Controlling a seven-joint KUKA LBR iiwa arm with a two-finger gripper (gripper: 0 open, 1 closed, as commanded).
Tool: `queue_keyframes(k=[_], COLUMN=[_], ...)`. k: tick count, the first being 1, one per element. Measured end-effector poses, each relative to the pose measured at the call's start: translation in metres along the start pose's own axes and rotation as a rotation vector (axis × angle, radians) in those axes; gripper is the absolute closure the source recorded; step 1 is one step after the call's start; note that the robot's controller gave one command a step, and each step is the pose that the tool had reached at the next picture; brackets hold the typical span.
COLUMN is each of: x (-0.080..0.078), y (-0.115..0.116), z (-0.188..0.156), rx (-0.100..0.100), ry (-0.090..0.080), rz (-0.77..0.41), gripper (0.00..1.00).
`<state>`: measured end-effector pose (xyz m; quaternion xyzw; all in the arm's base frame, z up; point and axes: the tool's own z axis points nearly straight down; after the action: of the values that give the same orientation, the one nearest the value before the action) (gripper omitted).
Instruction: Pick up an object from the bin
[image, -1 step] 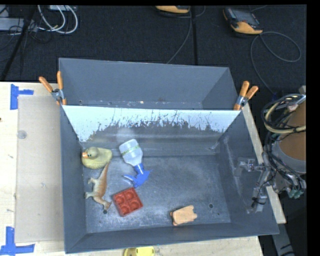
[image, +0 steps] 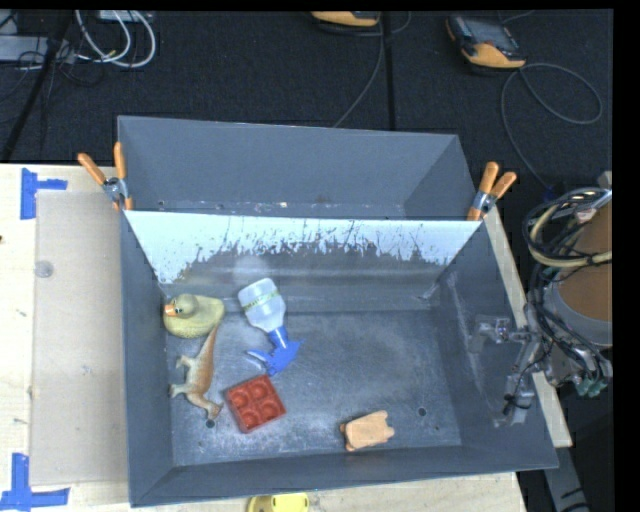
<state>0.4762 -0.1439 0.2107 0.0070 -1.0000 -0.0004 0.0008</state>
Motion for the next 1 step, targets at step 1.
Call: queue_keyframes(k=[1], x=[-0.0017], y=[0.0373], z=[0.0298], rx=[0.002], ry=[-0.004], rz=[0.023], gripper=[0.00])
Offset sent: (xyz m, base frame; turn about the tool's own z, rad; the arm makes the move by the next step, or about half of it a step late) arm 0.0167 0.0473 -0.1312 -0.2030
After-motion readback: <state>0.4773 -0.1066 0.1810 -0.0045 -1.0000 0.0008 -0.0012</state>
